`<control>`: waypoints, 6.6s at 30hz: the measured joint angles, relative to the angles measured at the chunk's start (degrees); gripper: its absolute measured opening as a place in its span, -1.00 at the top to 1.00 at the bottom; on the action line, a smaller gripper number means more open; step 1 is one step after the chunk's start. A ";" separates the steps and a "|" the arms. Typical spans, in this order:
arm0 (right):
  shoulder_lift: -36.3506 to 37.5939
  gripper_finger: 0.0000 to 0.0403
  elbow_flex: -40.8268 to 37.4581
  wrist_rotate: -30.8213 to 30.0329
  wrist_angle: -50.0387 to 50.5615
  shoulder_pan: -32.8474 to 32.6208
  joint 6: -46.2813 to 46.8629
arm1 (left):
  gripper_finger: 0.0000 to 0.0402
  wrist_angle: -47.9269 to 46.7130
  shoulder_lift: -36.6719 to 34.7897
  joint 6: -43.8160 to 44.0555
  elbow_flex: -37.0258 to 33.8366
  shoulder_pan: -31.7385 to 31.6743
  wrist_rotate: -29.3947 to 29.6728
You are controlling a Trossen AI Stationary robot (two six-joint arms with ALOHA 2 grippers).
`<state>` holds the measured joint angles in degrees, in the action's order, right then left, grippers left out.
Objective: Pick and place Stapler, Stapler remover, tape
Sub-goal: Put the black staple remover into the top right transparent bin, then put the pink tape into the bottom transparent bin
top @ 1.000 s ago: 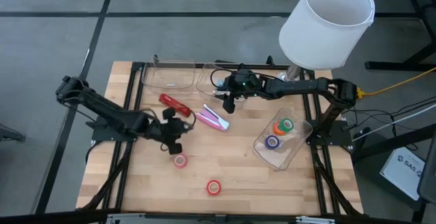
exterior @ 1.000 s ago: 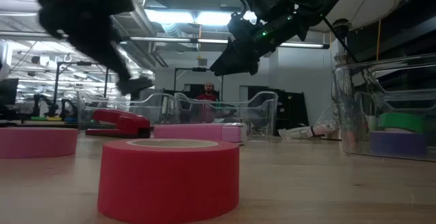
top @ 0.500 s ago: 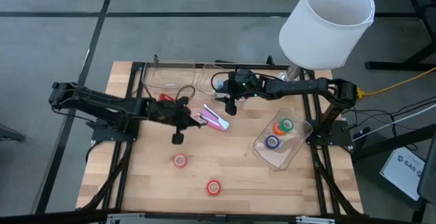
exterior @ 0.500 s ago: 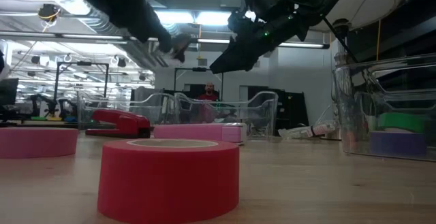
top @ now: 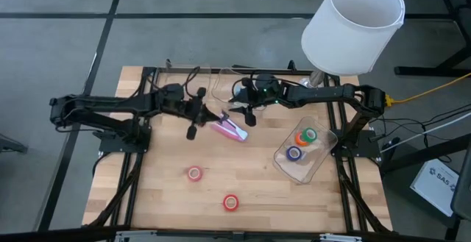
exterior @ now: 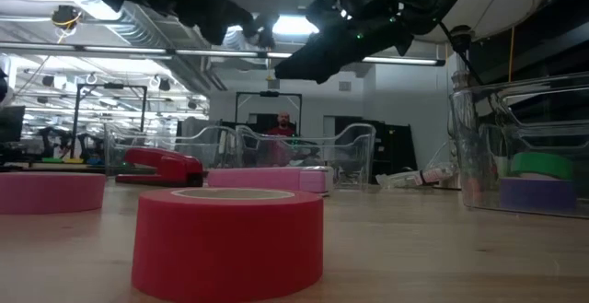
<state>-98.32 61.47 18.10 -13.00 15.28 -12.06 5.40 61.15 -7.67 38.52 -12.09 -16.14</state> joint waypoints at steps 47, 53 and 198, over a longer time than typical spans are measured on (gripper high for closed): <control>-0.04 0.99 -0.02 -5.57 -3.48 -1.63 4.18 | 0.92 6.85 5.20 -3.45 0.00 -5.06 1.23; -0.04 0.99 -0.02 -5.66 -2.89 -1.05 5.63 | 0.83 6.22 5.20 -3.53 0.00 -4.99 4.48; 0.02 0.14 0.02 -20.47 4.29 -10.62 14.59 | 0.03 -20.42 25.14 36.98 -0.01 44.62 17.99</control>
<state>-98.30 61.49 -2.37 -8.71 4.67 2.52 -15.02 86.29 29.31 38.51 32.53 1.85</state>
